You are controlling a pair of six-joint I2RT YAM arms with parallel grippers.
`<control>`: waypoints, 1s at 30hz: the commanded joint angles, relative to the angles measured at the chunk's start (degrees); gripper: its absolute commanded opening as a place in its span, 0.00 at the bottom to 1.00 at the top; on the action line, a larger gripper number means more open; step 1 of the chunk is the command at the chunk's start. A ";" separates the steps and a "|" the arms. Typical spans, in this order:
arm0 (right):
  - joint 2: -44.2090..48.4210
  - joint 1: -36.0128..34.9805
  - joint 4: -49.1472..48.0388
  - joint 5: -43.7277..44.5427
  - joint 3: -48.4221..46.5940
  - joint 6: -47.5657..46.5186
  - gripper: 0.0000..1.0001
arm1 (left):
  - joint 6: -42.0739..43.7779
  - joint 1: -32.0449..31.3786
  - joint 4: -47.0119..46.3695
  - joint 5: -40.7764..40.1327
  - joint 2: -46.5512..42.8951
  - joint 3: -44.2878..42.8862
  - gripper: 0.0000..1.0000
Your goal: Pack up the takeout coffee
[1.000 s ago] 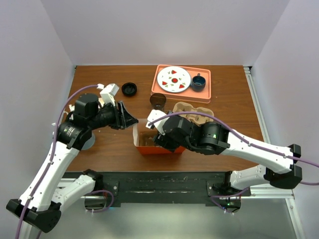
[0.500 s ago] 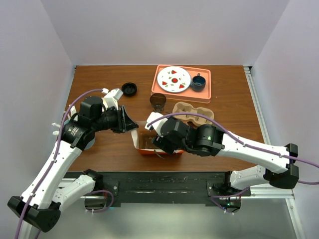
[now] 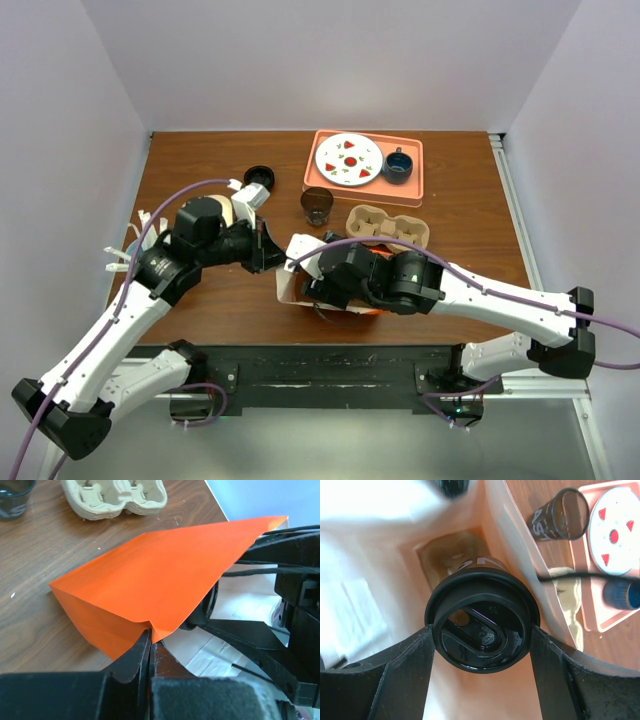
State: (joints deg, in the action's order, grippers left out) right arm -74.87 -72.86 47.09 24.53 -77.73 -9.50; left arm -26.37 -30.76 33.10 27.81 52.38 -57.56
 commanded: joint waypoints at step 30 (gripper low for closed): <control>1.91 -1.49 -7.01 1.22 9.62 1.52 0.44 | -0.71 -1.32 -4.36 -0.39 -8.26 6.85 0.00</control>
State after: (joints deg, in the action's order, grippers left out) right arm -74.72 -73.78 42.15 26.85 -69.58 -5.72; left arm -29.30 -31.66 32.10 26.30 44.86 -51.31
